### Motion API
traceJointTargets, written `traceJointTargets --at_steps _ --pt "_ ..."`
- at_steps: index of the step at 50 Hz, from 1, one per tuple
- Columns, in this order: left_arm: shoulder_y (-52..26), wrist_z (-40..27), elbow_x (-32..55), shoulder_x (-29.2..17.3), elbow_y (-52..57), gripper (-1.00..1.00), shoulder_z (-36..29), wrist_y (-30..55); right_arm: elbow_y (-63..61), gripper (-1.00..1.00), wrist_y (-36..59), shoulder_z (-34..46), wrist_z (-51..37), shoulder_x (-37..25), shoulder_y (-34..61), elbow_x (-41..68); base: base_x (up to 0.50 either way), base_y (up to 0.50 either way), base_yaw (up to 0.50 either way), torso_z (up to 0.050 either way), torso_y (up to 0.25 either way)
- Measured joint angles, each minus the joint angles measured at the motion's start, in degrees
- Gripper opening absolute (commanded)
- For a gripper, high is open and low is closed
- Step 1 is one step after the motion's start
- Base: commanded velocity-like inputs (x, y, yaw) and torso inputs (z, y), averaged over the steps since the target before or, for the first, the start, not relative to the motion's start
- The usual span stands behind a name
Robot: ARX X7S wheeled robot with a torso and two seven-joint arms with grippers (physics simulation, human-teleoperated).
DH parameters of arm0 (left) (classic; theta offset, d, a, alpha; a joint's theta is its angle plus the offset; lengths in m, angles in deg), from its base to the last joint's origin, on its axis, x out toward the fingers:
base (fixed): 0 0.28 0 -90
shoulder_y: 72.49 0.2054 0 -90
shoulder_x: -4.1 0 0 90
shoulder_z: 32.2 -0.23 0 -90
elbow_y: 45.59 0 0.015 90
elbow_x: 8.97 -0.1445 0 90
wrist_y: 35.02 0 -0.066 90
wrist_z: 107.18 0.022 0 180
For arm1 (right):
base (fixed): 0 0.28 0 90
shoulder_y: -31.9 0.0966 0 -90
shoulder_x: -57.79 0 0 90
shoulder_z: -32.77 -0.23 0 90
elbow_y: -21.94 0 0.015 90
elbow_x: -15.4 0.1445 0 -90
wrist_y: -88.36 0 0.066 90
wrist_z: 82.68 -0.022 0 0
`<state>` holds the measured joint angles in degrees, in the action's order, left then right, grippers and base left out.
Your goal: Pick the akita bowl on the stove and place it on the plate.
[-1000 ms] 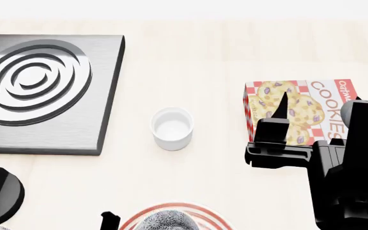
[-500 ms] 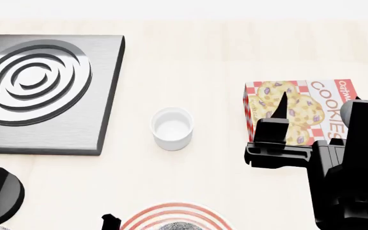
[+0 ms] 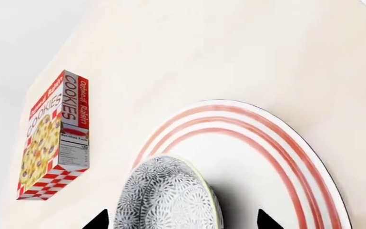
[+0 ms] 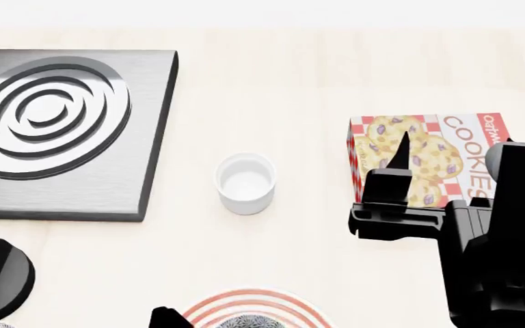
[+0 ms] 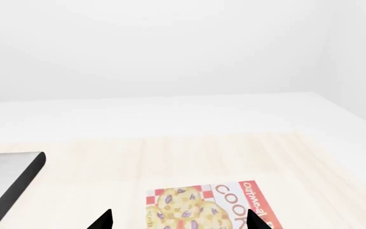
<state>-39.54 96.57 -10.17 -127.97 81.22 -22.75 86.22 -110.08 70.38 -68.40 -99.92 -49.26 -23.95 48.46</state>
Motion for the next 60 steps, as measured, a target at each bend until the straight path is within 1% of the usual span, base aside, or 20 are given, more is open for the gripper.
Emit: traceJointTargets --at_steps 11,16,20,32,37,51,60 --pt "0.01 -0.89 0.99 0.86 2.83 1.00 1.53 0.55 0.32 1.00 -0.62 0.32 -0.16 -0.20 -0.24 0.10 0.00 0.00 0.00 0.000 0.000" --pt "0.14 -1.92 3.01 1.33 4.19 1.00 3.84 0.58 0.52 1.00 -1.00 0.49 -0.19 -0.31 -0.39 0.10 0.00 0.00 0.00 0.000 0.000" --pt "0.41 -3.54 6.65 1.95 5.85 1.00 7.62 1.11 0.57 1.00 -1.10 0.54 -0.27 -0.37 -0.42 0.20 0.00 0.00 0.00 0.000 0.000" --pt "1.80 -10.39 22.01 3.59 10.03 1.00 23.09 3.18 0.71 1.00 -1.42 0.70 -0.49 -0.57 -0.54 0.48 0.00 0.00 0.00 0.000 0.000" --pt "3.42 -13.14 27.00 3.60 10.23 1.00 28.40 2.75 0.77 1.00 -1.65 0.75 -0.56 -0.67 -0.66 0.56 0.00 0.00 0.00 0.000 0.000" --pt "7.52 -19.46 38.24 3.07 6.63 1.00 40.67 0.18 0.74 1.00 -1.68 0.77 -0.93 -0.85 -0.69 1.03 0.00 0.00 0.00 0.000 0.000" --pt "8.74 -22.49 44.02 3.13 3.32 1.00 46.79 -1.17 0.60 1.00 -1.38 0.67 -1.29 -0.92 -0.53 1.46 0.00 0.00 0.00 0.000 0.000"
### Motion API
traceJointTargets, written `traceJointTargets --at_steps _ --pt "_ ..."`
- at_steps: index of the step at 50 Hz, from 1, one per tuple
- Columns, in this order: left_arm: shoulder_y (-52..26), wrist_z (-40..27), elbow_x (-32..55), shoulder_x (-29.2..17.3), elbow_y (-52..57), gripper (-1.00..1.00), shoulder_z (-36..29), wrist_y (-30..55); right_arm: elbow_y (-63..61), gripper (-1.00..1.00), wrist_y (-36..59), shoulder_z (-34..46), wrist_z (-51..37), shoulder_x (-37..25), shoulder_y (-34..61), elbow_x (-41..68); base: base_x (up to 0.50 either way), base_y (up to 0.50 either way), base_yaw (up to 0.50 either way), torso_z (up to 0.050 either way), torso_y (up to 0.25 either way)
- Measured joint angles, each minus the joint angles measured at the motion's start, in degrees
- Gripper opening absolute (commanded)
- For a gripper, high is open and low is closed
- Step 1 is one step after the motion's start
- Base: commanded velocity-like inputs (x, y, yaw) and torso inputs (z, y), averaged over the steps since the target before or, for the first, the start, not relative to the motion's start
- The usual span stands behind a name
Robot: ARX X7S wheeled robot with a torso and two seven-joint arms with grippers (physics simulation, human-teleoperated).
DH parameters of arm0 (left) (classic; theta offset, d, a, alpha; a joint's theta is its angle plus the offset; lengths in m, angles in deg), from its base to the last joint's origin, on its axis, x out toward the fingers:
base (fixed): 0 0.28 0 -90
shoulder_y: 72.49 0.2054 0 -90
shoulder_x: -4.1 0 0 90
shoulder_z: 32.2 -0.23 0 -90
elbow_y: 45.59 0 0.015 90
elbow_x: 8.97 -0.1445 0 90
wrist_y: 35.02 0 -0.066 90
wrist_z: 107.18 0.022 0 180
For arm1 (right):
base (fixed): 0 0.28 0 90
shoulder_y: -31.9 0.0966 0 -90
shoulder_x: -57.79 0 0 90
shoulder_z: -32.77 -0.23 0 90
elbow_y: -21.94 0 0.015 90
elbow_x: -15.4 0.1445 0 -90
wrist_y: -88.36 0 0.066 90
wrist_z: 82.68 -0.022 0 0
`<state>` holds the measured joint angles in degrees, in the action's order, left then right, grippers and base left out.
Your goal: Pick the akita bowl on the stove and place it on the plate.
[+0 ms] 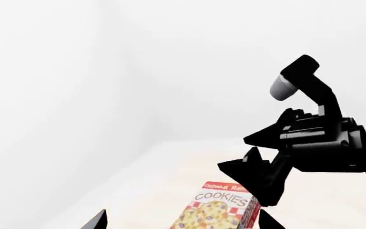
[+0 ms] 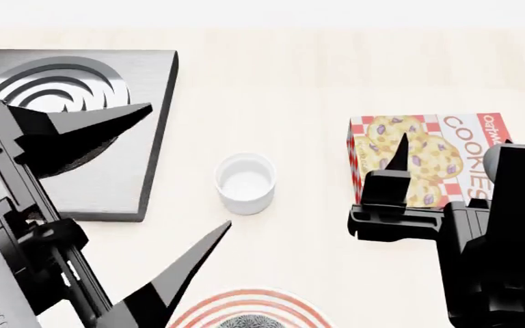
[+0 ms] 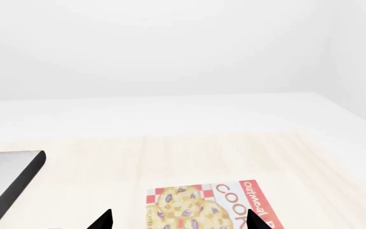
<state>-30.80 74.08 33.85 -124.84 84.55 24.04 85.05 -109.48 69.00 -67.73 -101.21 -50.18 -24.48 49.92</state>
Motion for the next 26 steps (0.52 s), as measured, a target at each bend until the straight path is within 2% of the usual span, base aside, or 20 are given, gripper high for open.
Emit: traceJointTargets --at_steps 26 --pt "1.07 -5.57 9.86 -0.26 -4.86 1.00 10.23 -2.27 0.06 1.00 0.06 -0.05 -0.79 -0.25 0.17 0.93 0.00 0.00 0.00 0.000 0.000"
